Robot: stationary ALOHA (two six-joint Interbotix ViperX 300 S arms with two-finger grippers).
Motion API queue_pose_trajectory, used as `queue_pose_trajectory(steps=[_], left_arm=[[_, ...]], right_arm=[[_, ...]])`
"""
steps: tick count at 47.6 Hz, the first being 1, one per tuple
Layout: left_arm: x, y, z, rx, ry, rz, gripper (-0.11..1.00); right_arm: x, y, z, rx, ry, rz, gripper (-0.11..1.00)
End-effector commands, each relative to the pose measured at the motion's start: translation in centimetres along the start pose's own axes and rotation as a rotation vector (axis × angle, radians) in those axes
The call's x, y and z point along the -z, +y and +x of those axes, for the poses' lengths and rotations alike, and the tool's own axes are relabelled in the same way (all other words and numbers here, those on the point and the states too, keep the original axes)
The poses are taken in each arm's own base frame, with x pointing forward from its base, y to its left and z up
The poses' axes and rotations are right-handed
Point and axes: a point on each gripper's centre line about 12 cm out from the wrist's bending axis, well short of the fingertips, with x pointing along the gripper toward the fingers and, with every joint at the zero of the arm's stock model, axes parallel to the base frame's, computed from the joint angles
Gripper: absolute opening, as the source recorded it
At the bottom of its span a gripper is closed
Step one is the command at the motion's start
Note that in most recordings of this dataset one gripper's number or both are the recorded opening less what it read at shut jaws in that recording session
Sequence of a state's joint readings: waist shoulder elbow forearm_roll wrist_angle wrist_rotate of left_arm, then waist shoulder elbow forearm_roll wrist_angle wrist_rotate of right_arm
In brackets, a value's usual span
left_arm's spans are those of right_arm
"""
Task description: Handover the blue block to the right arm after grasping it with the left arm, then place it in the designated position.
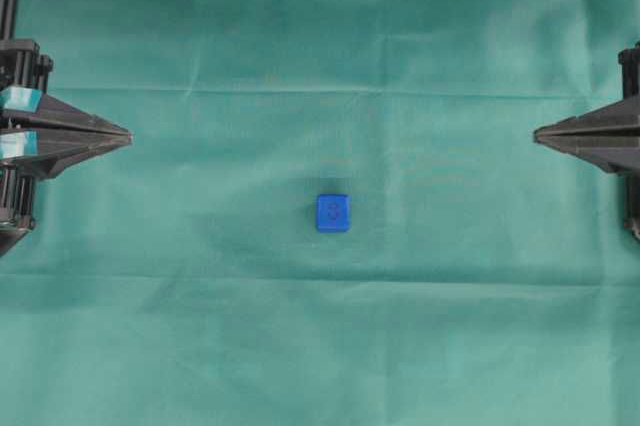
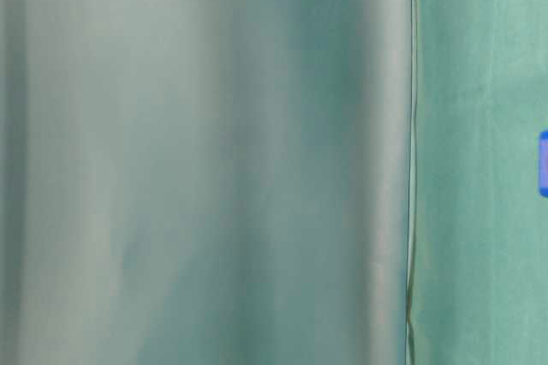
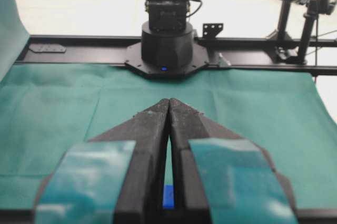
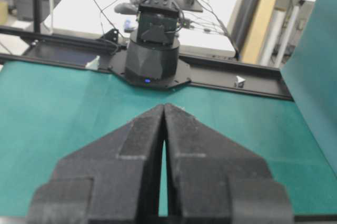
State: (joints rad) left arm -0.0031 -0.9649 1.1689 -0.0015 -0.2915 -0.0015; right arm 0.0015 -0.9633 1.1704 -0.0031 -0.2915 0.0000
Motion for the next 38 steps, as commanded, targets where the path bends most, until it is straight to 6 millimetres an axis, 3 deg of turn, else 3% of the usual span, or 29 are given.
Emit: queue_pose_trajectory(steps=[1, 29, 34, 38], left_arm=[[-0.64, 0.02, 0.19, -0.001, -0.015, 0.009, 0.02], [-0.50, 0.02, 0.34, -0.001, 0.015, 0.008, 0.02], [-0.71, 0.02, 0.36, -0.001, 0.005, 0.002, 0.12], [-0.78, -0.01, 0.31, 0.000, 0.002, 0.000, 0.33]], right_arm=[[-0.37, 0.09, 0.22, -0.005, -0.008, 0.002, 0.00], [-0.56, 0.08, 0.79, -0.003, 0.038, 0.015, 0.01], [-0.78, 0.08, 0.81, -0.003, 0.032, 0.017, 0.01], [-0.76, 0.06, 0.83, -0.002, 0.032, 0.025, 0.12]])
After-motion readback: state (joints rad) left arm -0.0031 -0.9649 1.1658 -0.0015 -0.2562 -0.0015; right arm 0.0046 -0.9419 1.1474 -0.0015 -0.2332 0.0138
